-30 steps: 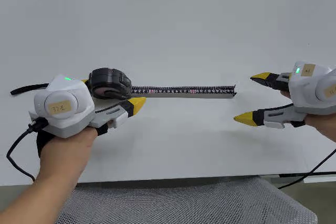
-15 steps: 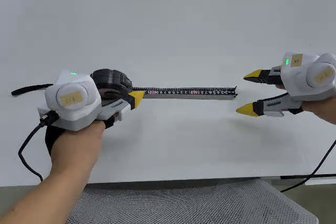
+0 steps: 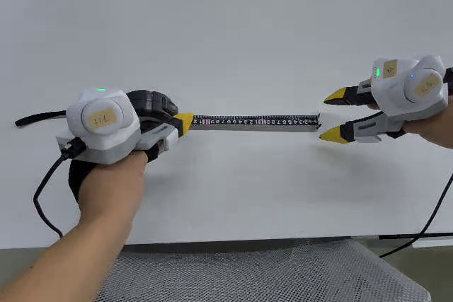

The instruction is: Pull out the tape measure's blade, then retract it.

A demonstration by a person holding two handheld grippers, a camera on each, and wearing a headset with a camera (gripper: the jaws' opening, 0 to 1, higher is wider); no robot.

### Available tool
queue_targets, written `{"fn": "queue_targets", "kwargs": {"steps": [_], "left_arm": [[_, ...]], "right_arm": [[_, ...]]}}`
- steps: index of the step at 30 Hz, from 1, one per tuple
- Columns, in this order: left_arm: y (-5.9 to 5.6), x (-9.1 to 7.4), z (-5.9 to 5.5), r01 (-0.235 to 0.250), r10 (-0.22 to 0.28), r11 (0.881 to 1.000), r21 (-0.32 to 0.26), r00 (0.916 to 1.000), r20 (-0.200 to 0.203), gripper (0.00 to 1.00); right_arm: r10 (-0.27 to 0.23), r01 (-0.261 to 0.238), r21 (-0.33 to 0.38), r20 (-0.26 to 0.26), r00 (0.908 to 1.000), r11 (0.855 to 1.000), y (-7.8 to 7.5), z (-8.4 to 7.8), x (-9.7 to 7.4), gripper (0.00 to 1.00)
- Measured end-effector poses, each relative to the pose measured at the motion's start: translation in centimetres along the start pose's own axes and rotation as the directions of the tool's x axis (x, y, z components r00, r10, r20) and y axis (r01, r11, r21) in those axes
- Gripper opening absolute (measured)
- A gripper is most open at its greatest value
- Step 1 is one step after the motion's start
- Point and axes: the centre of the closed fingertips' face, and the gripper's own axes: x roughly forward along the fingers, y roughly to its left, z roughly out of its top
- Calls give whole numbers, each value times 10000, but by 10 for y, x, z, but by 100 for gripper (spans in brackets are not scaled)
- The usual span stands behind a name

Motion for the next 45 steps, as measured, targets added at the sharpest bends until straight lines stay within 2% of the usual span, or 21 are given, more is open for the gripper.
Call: {"fn": "queue_targets", "kwargs": {"steps": [15,28,34,45], "left_arm": [[7,4,-2,-438,435,9985,-318,9990,-108,65],[8,4,-2,-440,435,9986,-300,9989,-144,63],[8,5,-2,-405,401,9987,-315,9991,-141,63],[9,5,-3,-412,404,9984,-396,9990,-206,63]], "right_arm": [[384,-397,-402,-342,9987,9984,-5,0,7,29],[632,-676,-707,-627,9960,9952,-3,-2,13,23],[869,-941,-858,-844,9926,9919,1,-3,18,18],[985,-1140,-1245,-1247,9873,9856,3,-7,23,13]]}}
